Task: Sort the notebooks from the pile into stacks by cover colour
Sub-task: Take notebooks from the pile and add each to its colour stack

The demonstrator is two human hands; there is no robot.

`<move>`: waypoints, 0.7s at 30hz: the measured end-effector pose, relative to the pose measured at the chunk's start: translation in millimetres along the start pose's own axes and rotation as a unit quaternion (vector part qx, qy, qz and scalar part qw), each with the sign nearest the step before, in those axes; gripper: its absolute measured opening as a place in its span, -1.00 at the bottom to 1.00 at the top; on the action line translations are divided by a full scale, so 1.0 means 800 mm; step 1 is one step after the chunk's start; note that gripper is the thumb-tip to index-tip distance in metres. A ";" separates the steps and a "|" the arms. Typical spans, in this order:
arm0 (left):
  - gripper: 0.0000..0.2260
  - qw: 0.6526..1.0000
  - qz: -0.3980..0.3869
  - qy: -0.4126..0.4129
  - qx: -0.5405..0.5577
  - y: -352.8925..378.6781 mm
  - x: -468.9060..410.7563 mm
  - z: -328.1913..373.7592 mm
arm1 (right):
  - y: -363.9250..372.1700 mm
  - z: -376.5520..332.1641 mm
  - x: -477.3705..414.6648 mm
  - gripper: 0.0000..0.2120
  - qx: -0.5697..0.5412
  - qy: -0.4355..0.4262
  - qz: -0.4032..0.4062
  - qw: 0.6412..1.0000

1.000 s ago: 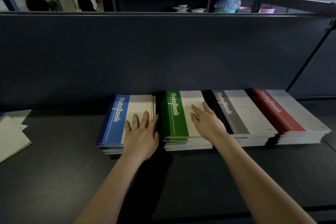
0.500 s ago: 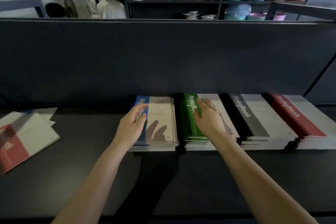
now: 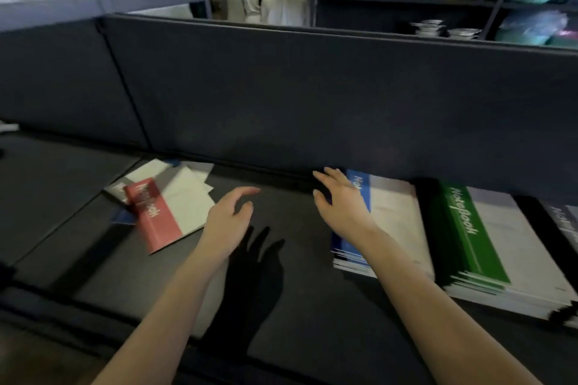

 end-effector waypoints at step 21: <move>-0.67 0.953 0.141 -0.219 0.153 -0.186 -0.073 -0.164 | 0.266 -0.158 -0.069 -0.42 0.043 -0.021 -0.205 0.978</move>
Point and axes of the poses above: each hand's wrist, its own x-axis away from the middle knuckle, its own y-axis out of the palm, z = x × y, the point moved 5 cm from there along -x, towards the middle knuckle, and after that the axes turned 11 degrees about z, right-handed, at the moved point
